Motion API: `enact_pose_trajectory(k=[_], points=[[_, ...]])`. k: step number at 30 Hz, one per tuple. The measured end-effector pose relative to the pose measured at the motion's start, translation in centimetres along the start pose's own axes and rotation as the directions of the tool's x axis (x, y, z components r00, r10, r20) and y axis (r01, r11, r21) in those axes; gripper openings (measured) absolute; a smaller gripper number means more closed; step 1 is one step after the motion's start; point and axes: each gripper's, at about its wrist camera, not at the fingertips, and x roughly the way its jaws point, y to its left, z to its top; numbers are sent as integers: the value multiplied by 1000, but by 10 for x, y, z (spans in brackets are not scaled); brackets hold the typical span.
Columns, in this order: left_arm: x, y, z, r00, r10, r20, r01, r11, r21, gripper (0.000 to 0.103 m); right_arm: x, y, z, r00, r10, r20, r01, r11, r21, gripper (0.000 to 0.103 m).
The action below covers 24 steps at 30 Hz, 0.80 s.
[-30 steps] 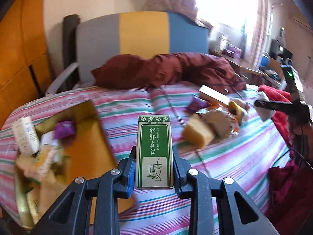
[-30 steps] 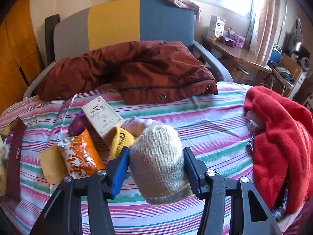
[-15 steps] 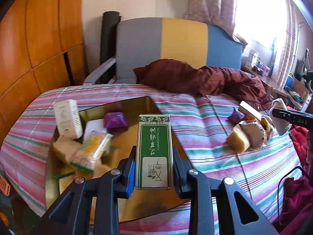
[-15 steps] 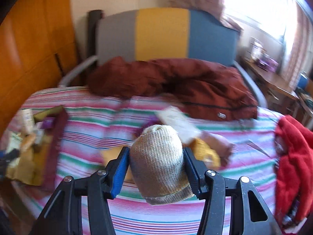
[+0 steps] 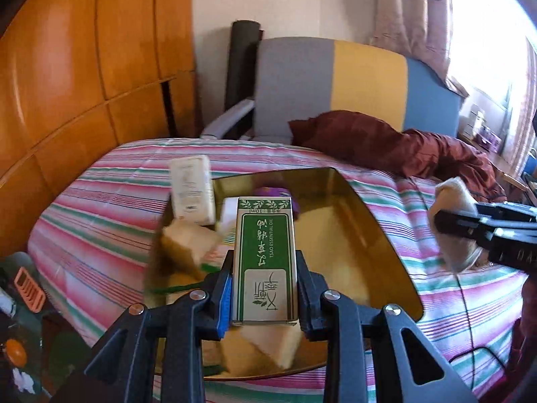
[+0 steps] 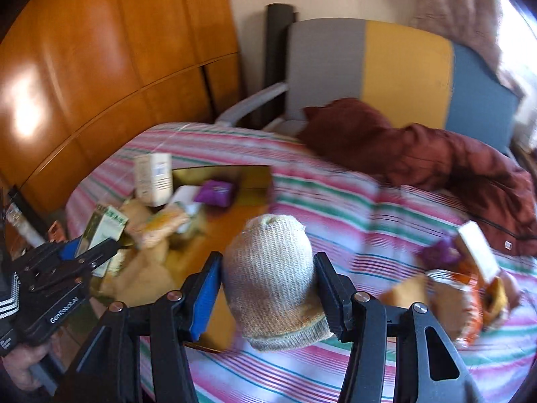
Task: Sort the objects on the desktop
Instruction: 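Carry the cap and green box over the gold tray and release both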
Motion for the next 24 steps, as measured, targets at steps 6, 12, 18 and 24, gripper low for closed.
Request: enact_pose_trajectory(k=[6, 12, 18, 24], points=[[5, 25, 0, 999, 32, -7, -32, 998, -50, 30, 26, 41, 1, 999, 38, -38, -40, 998, -58, 55], [22, 44, -7, 997, 48, -54, -54, 994, -98, 30, 40, 55, 5, 997, 58, -54, -61, 996, -64, 55], [40, 61, -17, 992, 65, -106, -79, 987, -140, 30, 51, 59, 8, 996, 60, -67, -64, 996, -58, 55], [59, 60, -25, 986, 66, -155, -89, 986, -143, 31, 56, 56, 10, 996, 64, -68, -67, 997, -43, 55]])
